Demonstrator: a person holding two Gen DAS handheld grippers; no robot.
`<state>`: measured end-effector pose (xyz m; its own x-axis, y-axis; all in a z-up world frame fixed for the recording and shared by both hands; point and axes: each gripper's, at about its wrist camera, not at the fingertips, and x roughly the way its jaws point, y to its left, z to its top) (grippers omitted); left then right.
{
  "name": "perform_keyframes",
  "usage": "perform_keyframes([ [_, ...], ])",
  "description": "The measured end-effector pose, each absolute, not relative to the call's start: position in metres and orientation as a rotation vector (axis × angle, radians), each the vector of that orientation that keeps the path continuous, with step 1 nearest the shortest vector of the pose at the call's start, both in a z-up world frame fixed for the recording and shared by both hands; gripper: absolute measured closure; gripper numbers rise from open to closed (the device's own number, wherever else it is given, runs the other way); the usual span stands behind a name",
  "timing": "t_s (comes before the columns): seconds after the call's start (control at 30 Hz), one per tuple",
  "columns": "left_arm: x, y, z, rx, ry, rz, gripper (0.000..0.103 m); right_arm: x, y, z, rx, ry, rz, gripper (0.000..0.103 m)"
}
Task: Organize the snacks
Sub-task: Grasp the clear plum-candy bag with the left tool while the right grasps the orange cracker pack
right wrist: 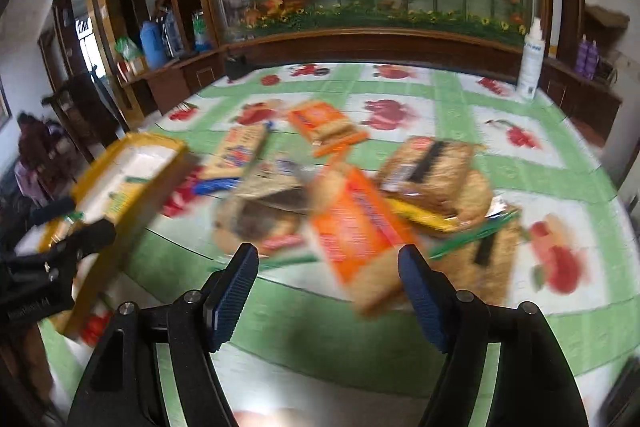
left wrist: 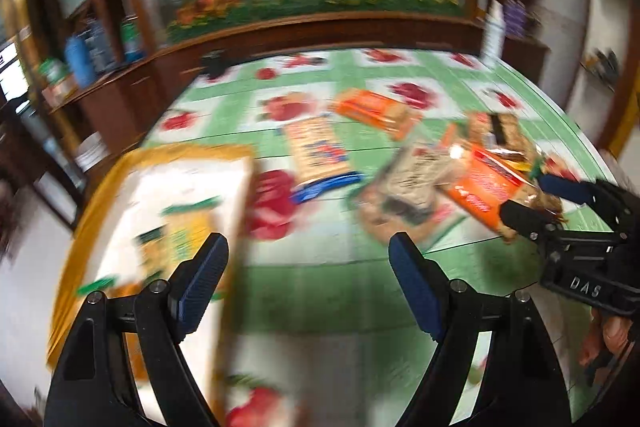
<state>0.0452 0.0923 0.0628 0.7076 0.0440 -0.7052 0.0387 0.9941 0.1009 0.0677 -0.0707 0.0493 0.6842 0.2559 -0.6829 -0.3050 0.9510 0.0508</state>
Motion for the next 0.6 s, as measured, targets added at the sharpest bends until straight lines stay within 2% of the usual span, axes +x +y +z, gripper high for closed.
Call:
perform_keyframes([
  [0.37, 0.095, 0.064, 0.054, 0.17, 0.814, -0.065, 0.02, 0.093, -0.059, 0.032, -0.286, 0.723, 0.412, 0.028],
  [0.6, 0.117, 0.056, 0.05, 0.205, 0.829, -0.127, 0.02, 0.106, -0.04, 0.013, -0.413, 0.765, 0.396, 0.028],
])
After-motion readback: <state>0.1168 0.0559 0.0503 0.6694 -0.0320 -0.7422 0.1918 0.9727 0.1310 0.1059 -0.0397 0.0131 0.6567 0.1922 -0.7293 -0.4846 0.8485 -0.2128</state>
